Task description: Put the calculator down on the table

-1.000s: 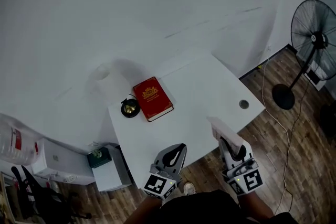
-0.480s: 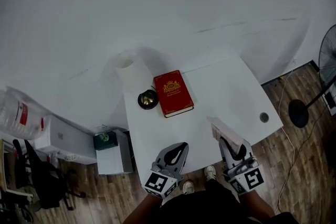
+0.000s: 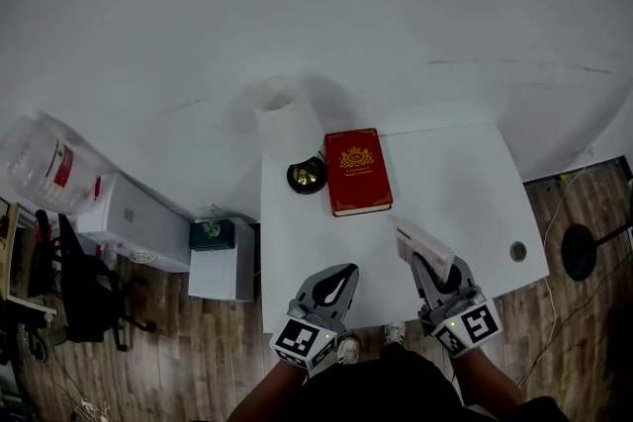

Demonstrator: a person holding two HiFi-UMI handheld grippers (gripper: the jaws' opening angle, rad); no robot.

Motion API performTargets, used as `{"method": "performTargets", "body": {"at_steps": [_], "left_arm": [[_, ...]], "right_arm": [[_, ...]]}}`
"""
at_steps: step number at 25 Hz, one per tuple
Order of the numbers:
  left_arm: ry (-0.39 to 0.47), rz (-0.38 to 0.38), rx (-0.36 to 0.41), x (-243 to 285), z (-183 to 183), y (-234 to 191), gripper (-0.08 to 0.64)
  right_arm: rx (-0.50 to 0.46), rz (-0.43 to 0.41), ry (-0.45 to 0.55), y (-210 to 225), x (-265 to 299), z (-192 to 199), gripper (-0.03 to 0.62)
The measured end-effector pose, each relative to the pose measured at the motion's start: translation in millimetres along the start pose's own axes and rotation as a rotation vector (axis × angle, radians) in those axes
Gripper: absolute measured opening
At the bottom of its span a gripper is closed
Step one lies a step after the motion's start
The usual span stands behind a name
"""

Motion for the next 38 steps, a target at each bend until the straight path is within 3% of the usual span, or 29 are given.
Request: {"method": "performTargets", "body": {"at_steps": [10,16,21,27,38], "left_arm": [[-0.021,-0.100,0.004,-7.4,16.5,-13.9,0.020],[-0.048,-0.160,-0.010,-18.9,28.7,-20.7,0.020],[-0.058,-0.196,-0.039,-25.3,39.0,-26.8,0.020],[-0.051,-0.239,-0.070,-33.5,41.4,-36.6,0.020],[-0.069,-0.257,-0.101,-38.8,48.0,-39.2,0.020]], "right_arm": [[0.215,-0.074,-0.137,23.7,32.1,50.9,0.095],[0.337,-0.091,-0.266,29.3,43.4,104.2,0.095],[0.498,-0.055,-0.395,27.9,47.1,154.0,0.094],[0.627,-0.014,-0.534,24.6,44.7,200.2,0.094],[0.788,0.013,-0.657,19.0,50.3,247.1,0.094]]}}
Point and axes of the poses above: the fingertips, and each gripper's own axes: x forward along the fingers, y to its right, z out of its underside, the point moved 5 cm from there along -x, backward along the fingers, and after that the axes turned 1 degree about x, right-handed, at the moved point
